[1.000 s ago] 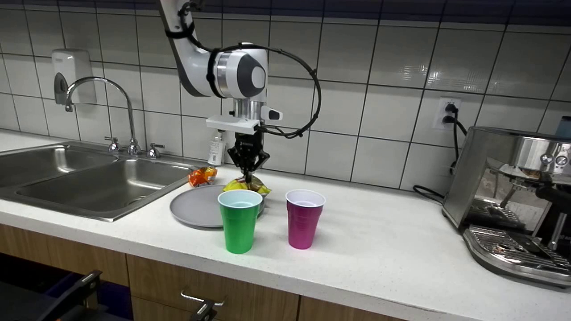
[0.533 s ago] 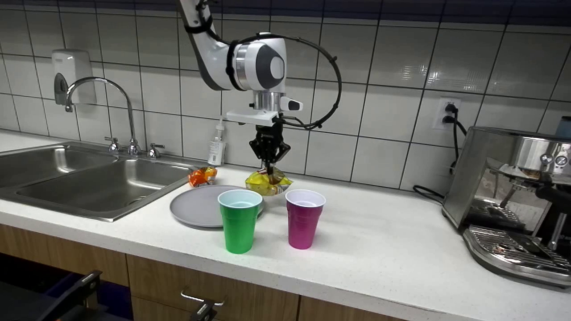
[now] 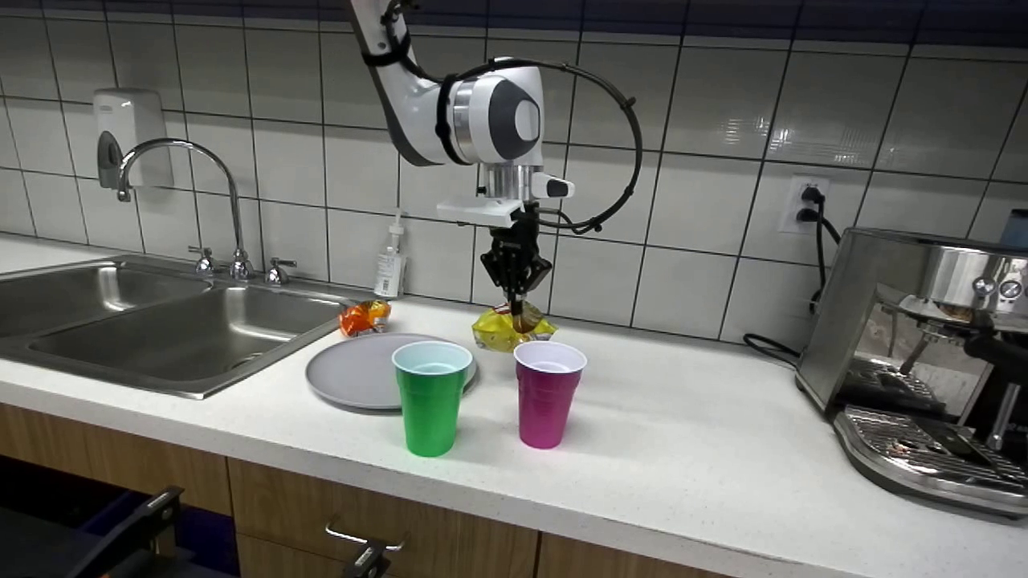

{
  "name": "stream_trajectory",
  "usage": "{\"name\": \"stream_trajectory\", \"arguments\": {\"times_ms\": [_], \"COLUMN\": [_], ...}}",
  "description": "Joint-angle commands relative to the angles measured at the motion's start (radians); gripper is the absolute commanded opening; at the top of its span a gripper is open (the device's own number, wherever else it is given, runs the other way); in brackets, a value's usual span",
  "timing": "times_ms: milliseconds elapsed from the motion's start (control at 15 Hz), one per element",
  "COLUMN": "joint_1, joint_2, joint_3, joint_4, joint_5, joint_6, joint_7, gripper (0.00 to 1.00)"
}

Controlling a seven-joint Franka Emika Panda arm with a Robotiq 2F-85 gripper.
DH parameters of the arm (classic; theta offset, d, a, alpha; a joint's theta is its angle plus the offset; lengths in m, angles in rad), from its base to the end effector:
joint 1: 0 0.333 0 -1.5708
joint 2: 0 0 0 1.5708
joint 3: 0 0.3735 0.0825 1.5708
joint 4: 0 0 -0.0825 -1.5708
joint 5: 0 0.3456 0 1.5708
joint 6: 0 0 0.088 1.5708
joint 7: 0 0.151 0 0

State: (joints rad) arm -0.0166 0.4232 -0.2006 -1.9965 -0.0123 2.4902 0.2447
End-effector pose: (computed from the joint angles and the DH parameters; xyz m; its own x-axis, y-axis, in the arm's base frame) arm 0.6047 -0.1260 0.2952 0.9053 -0.4137 0.0964 -0.4206 -0.9046 0.0687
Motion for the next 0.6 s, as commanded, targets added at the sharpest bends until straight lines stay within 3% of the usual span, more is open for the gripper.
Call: {"name": "stream_trajectory", "arguments": {"times_ms": [0, 533], "joint_1": [-0.003, 0.004], "joint_2": [0.048, 0.104], "joint_3": [-0.022, -0.066], "joint_4": [0.056, 0.091], "joint_5": [-0.034, -0.051], "joint_6": [-0.013, -0.021], "joint_7": [0.084, 0.160], "gripper": [0.00, 0.00]}}
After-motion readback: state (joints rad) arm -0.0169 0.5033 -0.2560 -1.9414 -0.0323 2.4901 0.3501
